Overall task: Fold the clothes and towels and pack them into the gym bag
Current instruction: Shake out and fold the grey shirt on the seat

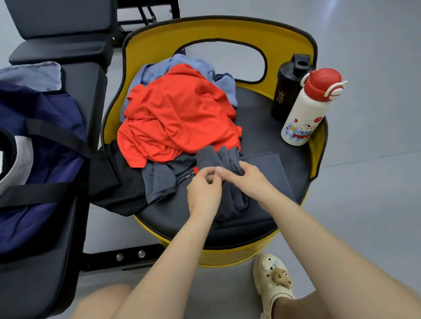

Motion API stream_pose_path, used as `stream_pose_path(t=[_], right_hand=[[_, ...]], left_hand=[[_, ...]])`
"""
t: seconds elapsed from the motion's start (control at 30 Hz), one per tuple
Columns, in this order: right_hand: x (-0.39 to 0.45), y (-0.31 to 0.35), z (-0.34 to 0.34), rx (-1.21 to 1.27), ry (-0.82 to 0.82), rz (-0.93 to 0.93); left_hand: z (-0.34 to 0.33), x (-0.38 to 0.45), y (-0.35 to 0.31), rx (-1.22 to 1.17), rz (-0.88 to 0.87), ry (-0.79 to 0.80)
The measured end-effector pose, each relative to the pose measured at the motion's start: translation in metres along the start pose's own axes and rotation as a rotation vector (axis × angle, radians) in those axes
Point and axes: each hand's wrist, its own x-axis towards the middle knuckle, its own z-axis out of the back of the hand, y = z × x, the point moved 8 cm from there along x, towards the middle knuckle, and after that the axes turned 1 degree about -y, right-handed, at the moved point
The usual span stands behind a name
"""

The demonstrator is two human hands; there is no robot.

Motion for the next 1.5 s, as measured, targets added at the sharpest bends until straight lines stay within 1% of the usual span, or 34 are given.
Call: stream_pose_path(t=[0.1,0.23,0.3,0.4,0.43,0.5,0.53,0.57,0.6,0.67,0.7,0.73,0.8,0.93,1.03,1.1,1.2,1.3,1.37,1.43,1.47,1.5], right_hand=[[-0.004,-0.009,0.004,0.061,0.094,-0.028],[-0.004,-0.017,0.012,-0.028,0.087,-0.014],[-0.002,-0.016,0.017,-0.031,0.077,-0.014],[0.003,-0.016,0.03,0.033,0.023,-0.047],[0.003,-0.016,0.035,0.068,0.009,-0.063],[0.002,-0.014,0.048,0.11,-0.021,-0.082],[0.0,-0.015,0.056,0.102,-0.049,-0.088],[-0.002,-0.015,0.065,0.079,-0.089,-0.094],[-0.002,-0.019,0.074,0.041,-0.134,-0.11],[-0.001,-0.029,0.087,-0.043,-0.197,-0.156],[-0.001,-0.034,0.091,-0.081,-0.219,-0.183],[-0.001,-0.037,0.094,-0.12,-0.238,-0.211],[-0.003,-0.04,0.1,-0.21,-0.268,-0.232],[-0.006,-0.049,0.108,-0.294,-0.314,-0.253],[-0.005,-0.049,0.106,-0.31,-0.317,-0.237],[-0.003,-0.045,0.105,-0.295,-0.318,-0.199],[-0.001,-0.042,0.103,-0.28,-0.324,-0.163],[-0.001,-0.046,0.105,-0.292,-0.346,-0.195],[-0.002,-0.047,0.108,-0.327,-0.358,-0.205],[-0.004,-0.043,0.111,-0.408,-0.391,-0.178],[-0.005,-0.038,0.112,-0.479,-0.42,-0.127],[-0.008,-0.03,0.111,-0.564,-0.454,-0.046]], left_hand=[[-0.019,-0.001,0.0,-0.059,0.015,0.104],[-0.026,0.005,0.004,-0.186,0.086,0.131],[-0.025,0.007,0.0,-0.164,0.053,0.131],[-0.016,0.006,-0.016,0.037,-0.179,0.011],[-0.015,0.004,-0.019,0.078,-0.228,-0.023],[-0.017,0.0,-0.019,0.118,-0.249,-0.062],[-0.02,-0.002,-0.018,0.131,-0.247,-0.046],[-0.028,-0.006,-0.019,0.154,-0.254,0.014],[-0.039,-0.01,-0.018,0.203,-0.276,0.107],[-0.063,-0.022,-0.015,0.431,-0.363,0.293],[-0.073,-0.028,-0.011,0.579,-0.419,0.354],[-0.081,-0.032,-0.007,0.713,-0.473,0.392],[-0.091,-0.037,-0.002,0.879,-0.552,0.426],[-0.102,-0.042,0.0,0.994,-0.604,0.457],[-0.106,-0.044,0.001,1.036,-0.591,0.483],[-0.105,-0.043,-0.001,1.053,-0.601,0.465],[-0.105,-0.039,-0.001,1.116,-0.662,0.415],[-0.109,-0.038,0.003,1.187,-0.718,0.428],[-0.111,-0.039,0.002,1.153,-0.734,0.483],[-0.11,-0.038,-0.004,1.035,-0.738,0.555],[-0.108,-0.037,-0.008,0.953,-0.734,0.57],[-0.104,-0.034,-0.013,0.856,-0.734,0.547]])
